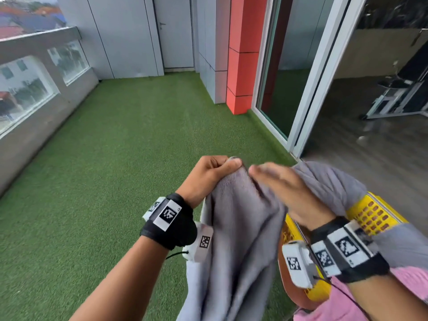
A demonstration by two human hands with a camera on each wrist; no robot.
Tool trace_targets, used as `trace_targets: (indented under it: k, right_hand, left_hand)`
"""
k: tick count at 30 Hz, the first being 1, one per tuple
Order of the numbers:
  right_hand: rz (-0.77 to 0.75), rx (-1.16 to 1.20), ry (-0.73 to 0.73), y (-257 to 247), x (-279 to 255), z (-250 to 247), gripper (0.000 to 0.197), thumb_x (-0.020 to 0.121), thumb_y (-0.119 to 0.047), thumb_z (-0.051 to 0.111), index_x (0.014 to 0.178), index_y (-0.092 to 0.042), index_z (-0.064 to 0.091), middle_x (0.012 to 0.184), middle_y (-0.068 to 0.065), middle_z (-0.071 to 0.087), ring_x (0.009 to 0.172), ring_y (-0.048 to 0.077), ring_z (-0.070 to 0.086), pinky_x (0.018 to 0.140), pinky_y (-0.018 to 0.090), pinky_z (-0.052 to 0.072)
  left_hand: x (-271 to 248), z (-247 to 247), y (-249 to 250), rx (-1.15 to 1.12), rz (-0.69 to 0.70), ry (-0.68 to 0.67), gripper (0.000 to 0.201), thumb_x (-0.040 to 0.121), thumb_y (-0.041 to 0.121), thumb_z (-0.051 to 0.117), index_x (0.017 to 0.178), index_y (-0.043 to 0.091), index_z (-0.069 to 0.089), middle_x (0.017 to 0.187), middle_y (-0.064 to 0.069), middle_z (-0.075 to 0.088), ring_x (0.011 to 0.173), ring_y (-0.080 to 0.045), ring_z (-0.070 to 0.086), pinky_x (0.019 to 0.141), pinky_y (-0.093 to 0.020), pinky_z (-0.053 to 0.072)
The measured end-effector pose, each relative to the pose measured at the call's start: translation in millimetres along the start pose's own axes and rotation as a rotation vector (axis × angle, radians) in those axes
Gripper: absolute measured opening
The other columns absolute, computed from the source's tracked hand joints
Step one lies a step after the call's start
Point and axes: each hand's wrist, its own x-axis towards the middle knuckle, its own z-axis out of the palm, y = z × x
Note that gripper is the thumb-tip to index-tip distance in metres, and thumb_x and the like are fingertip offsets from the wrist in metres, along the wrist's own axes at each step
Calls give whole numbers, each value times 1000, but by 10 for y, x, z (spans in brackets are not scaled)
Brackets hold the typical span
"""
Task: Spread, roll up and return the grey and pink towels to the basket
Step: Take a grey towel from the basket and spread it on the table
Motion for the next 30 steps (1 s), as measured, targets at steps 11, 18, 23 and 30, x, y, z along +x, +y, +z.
trace_targets:
  k: [11, 18, 23, 30]
  right_hand:
    - [-50, 214, 157, -50, 87, -287, 38, 74, -40, 77, 96, -9, 71, 93, 12, 70, 93, 20, 64, 93, 41, 46]
    - [-36, 156, 9, -155, 37, -269, 19, 86, -18, 64, 97, -4, 72, 96, 14, 74, 89, 20, 69, 82, 28, 54]
    - [-30, 307, 141, -68, 148, -415, 17, 89, -18, 62, 95, -2, 66, 95, 17, 66, 94, 26, 60, 93, 40, 42]
    - [-12, 27, -35, -216, 22, -453, 26, 89, -18, 64, 102, 4, 70, 104, 19, 72, 96, 27, 66, 95, 40, 46]
  left_hand:
    - [-27, -8, 12, 8, -47, -97, 49, 94, 25, 61, 82, -22, 51, 81, -21, 58, 73, -28, 49, 68, -41, 39]
    - [97, 149, 121, 136, -50, -188, 37, 91, 27, 65, 69, -1, 59, 65, -6, 48, 60, -15, 39, 53, -27, 32]
    - [48, 40, 51, 83, -59, -141, 47, 94, 31, 62, 69, -9, 53, 72, -7, 60, 63, -18, 49, 58, -29, 39]
    - [64, -21, 150, 219, -132, -270, 30, 91, 26, 65, 72, 3, 64, 67, -10, 58, 57, -15, 49, 52, -24, 39]
